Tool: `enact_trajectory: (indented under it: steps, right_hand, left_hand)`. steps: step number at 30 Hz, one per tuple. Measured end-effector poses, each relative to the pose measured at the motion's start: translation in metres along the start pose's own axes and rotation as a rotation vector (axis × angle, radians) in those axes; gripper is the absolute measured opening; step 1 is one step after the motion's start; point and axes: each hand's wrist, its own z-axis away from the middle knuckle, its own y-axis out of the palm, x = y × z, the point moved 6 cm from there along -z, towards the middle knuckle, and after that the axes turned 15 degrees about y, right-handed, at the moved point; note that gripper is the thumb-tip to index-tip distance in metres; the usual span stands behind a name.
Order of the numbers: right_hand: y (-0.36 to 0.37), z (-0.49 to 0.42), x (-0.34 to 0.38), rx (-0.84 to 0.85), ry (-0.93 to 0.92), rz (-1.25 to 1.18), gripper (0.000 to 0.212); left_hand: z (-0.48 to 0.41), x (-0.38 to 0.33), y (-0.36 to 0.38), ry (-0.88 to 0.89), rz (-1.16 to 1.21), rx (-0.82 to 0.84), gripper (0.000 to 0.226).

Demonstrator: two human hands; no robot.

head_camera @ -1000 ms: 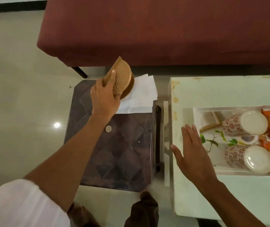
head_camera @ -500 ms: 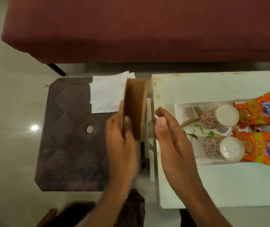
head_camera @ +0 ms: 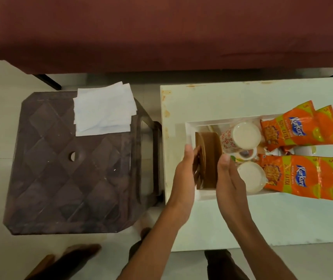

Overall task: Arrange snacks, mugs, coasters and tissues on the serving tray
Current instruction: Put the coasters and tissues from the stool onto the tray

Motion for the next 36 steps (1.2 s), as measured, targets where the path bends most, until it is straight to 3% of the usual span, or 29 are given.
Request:
enact_trajectory:
  steps: [7, 12, 19, 31, 36]
  right_hand:
    - [-0.004, -0.047, -0.012, -0.012, 0.061, 0.041, 0.025]
    - [-0.003, -0.065, -0.026, -0.032, 0.08, 0.074, 0.027]
    - [-0.003, -0.081, -0.042, -0.066, 0.043, 0.083, 0.048]
    - [0.004, -0.079, -0.047, -0.117, 0.017, 0.139, 0.05]
    - [0.0, -0.065, -0.028, -0.207, -0.089, 0.24, 0.052]
  left_hand:
    - [-0.033, 0.028, 0.015, -0.088, -0.016, -0.084, 0.057]
    - [-0.04, 0.041, 0.013, -0.121, -0.029, -0.139, 0.045]
    - [-0.044, 0.053, 0.01, -0.149, -0.051, -0.159, 0.044]
    - [-0.043, 0.06, 0.007, -0.165, -0.003, -0.173, 0.043]
    - [-0.033, 0.052, -0.003, -0.153, -0.005, -0.202, 0.043]
